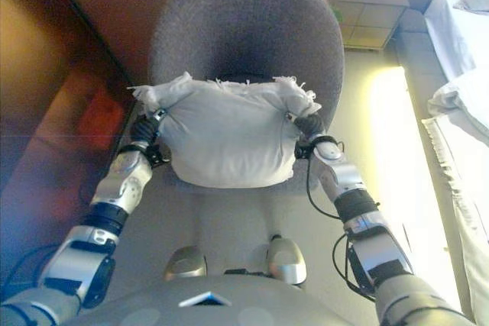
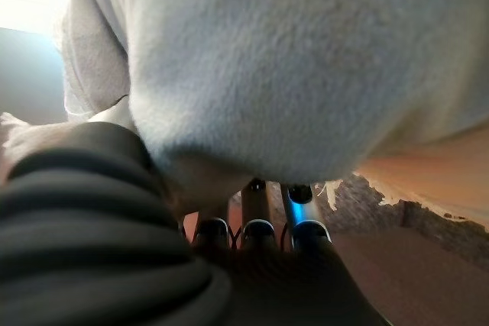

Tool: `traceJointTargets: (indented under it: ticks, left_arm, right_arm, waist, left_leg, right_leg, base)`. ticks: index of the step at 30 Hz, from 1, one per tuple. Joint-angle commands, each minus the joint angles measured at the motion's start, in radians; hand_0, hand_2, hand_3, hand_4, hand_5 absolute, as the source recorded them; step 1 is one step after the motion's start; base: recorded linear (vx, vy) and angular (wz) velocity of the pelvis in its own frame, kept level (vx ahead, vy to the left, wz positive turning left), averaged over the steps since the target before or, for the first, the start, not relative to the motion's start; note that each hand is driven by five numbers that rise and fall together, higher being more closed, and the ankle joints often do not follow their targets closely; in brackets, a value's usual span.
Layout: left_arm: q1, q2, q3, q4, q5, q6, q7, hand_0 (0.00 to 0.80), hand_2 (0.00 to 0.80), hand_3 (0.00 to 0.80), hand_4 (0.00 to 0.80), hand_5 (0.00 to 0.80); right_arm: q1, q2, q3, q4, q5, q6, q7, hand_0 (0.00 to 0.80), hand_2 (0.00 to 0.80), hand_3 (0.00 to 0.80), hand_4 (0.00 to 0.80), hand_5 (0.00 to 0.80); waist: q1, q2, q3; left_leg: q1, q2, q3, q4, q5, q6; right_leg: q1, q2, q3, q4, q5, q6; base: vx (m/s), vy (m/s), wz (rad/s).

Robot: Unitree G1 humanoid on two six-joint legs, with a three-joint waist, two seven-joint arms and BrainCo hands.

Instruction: Pick up the cushion and take it to the sofa

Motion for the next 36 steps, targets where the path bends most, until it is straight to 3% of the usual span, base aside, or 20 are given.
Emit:
traceJointTargets:
  ticks: [1,3,5,8,10,15,18,20,22,25,27,29,30,33,36]
  left_arm:
    - [-0.028,0.022,-0.008,-0.111,-0.019,-0.052,-0.045,0.8,0.8,0.8,0.8,0.8]
    - [-0.046,0.026,-0.013,-0.107,-0.04,-0.042,-0.055,0.8,0.8,0.8,0.8,0.8]
    - [-0.065,0.022,-0.024,-0.106,-0.048,-0.036,-0.055,0.8,0.8,0.8,0.8,0.8]
    - [-0.08,0.008,-0.048,-0.089,-0.031,-0.048,-0.055,0.8,0.8,0.8,0.8,0.8]
    - [-0.071,0.01,-0.046,-0.091,-0.018,-0.052,-0.061,0.8,0.8,0.8,0.8,0.8]
    - [-0.055,0.033,-0.022,-0.104,-0.021,-0.053,-0.081,0.8,0.8,0.8,0.8,0.8]
    - [-0.065,0.04,-0.044,-0.107,-0.012,-0.056,-0.081,0.8,0.8,0.8,0.8,0.8]
    - [-0.084,0.047,-0.065,-0.089,-0.015,-0.062,-0.081,0.8,0.8,0.8,0.8,0.8]
    - [-0.099,0.042,-0.08,-0.077,-0.022,-0.052,-0.074,0.8,0.8,0.8,0.8,0.8]
    - [-0.094,0.037,-0.082,-0.087,-0.012,-0.035,-0.077,0.8,0.8,0.8,0.8,0.8]
    - [-0.089,0.038,-0.084,-0.091,-0.008,-0.035,-0.078,0.8,0.8,0.8,0.8,0.8]
    - [-0.089,0.039,-0.085,-0.096,-0.009,-0.032,-0.074,0.8,0.8,0.8,0.8,0.8]
    - [-0.101,0.039,-0.09,-0.097,-0.01,-0.026,-0.066,0.8,0.8,0.8,0.8,0.8]
    - [-0.127,0.036,-0.098,-0.103,0.013,-0.01,-0.063,0.8,0.8,0.8,0.8,0.8]
    - [-0.135,0.026,-0.099,-0.086,0.029,0.001,-0.06,0.8,0.8,0.8,0.8,0.8]
  right_arm:
    - [-0.065,0.024,-0.026,-0.055,0.034,-0.107,-0.009,0.8,0.8,0.8,0.8,0.8]
    - [-0.074,0.018,-0.03,-0.06,0.038,-0.093,-0.039,0.8,0.8,0.8,0.8,0.8]
    - [-0.061,0.017,-0.029,-0.071,0.037,-0.096,-0.058,0.8,0.8,0.8,0.8,0.8]
    - [-0.029,0.027,-0.024,-0.076,0.03,-0.114,-0.064,0.8,0.8,0.8,0.8,0.8]
    - [-0.011,0.027,-0.02,-0.073,0.022,-0.124,-0.056,0.8,0.8,0.8,0.8,0.8]
    - [-0.019,0.04,-0.023,-0.058,0.035,-0.136,-0.055,0.8,0.8,0.8,0.8,0.8]
    - [-0.008,0.066,-0.032,-0.075,0.026,-0.162,-0.078,0.8,0.8,0.8,0.8,0.8]
    - [0.0,0.076,-0.038,-0.08,0.023,-0.173,-0.088,0.8,0.8,0.8,0.8,0.8]
    - [0.014,0.092,-0.029,-0.074,0.018,-0.181,-0.108,0.8,0.8,0.8,0.8,0.8]
    - [0.019,0.104,-0.028,-0.057,0.02,-0.188,-0.122,0.8,0.8,0.8,0.8,0.8]
    - [0.022,0.097,-0.037,-0.058,0.03,-0.189,-0.122,0.8,0.8,0.8,0.8,0.8]
    - [0.024,0.087,-0.048,-0.065,0.033,-0.187,-0.122,0.8,0.8,0.8,0.8,0.8]
    - [0.016,0.071,-0.06,-0.073,0.008,-0.185,-0.141,0.8,0.8,0.8,0.8,0.8]
    - [-0.033,0.058,-0.074,-0.067,-0.015,-0.176,-0.174,0.8,0.8,0.8,0.8,0.8]
    - [-0.093,0.057,-0.093,-0.04,0.007,-0.131,-0.17,0.8,0.8,0.8,0.8,0.8]
  waist:
    - [0.035,-0.014,-0.082]
    - [0.051,0.014,-0.074]
    - [0.065,0.028,-0.066]
    - [0.082,0.042,-0.07]
    - [0.098,0.046,-0.076]
    - [0.12,0.052,-0.082]
    - [0.138,0.038,-0.082]
    - [0.137,0.058,-0.078]
    - [0.133,0.066,-0.079]
    - [0.124,0.053,-0.072]
    - [0.111,0.05,-0.064]
    - [0.079,0.027,-0.048]
    - [0.051,0.008,-0.037]
    - [0.029,-0.004,-0.015]
    - [0.032,-0.009,-0.021]
  left_leg:
    - [0.019,-0.013,0.077,0.024,-0.011,0.008]
    - [-0.003,0.01,0.095,-0.174,0.036,-0.013]
    - [-0.046,0.017,0.139,-0.287,0.061,-0.027]
    - [-0.116,0.007,0.258,-0.405,0.114,-0.026]
    - [-0.138,-0.008,0.269,-0.438,0.123,-0.015]
    - [-0.11,-0.039,0.238,-0.391,0.035,0.036]
    - [-0.107,-0.078,0.222,-0.355,-0.012,0.083]
    - [-0.085,-0.091,0.202,-0.353,-0.036,0.108]
    - [-0.05,-0.112,0.175,-0.347,-0.059,0.119]
    - [-0.009,-0.136,0.151,-0.339,-0.081,0.114]
    - [0.018,-0.126,0.139,-0.333,-0.094,0.099]
    - [0.06,-0.12,0.105,-0.316,-0.131,0.07]
    - [0.082,-0.114,0.082,-0.307,-0.17,0.054]
    - [0.11,-0.078,0.062,-0.289,-0.226,0.034]
    - [0.113,-0.033,0.061,-0.255,-0.243,0.008]
  right_leg:
    - [0.05,0.028,-0.037,-0.137,0.108,0.025]
    - [0.102,0.043,-0.036,-0.154,0.072,0.041]
    - [0.158,0.045,-0.043,-0.176,0.045,0.054]
    - [0.244,0.053,-0.062,-0.201,0.005,0.068]
    - [0.276,0.055,-0.055,-0.204,-0.016,0.072]
    - [0.272,0.019,-0.074,-0.11,-0.059,0.089]
    - [0.21,-0.073,-0.1,0.122,0.077,0.137]
    - [0.136,-0.098,-0.073,0.329,0.15,0.138]
    - [0.076,-0.107,-0.056,0.411,0.189,0.129]
    - [0.038,-0.138,-0.057,0.329,0.196,0.125]
    - [0.009,-0.146,-0.055,0.219,0.195,0.122]
    - [-0.033,-0.159,-0.024,0.025,0.222,0.13]
    - [-0.079,-0.164,0.019,-0.079,0.253,0.153]
    - [-0.111,-0.179,0.048,-0.143,0.304,0.186]
    - [-0.085,-0.178,0.038,-0.149,0.268,0.209]
  base:
    - [0.309,0.209,0.36]
    - [0.328,0.228,0.23]
    - [0.318,0.163,0.28]
    - [0.325,0.104,0.36]
    - [0.308,0.082,0.01]
    - [0.272,0.114,-0.43]
    - [0.183,0.124,0.15]
    - [0.233,0.214,0.14]
    - [0.287,0.115,0.25]
    - [0.275,-0.067,0.17]
    - [0.281,-0.22,0.06]
    - [0.315,-0.312,0.15]
    - [0.293,-0.284,0.37]
    - [0.261,-0.239,0.55]
    - [0.244,-0.147,0.41]
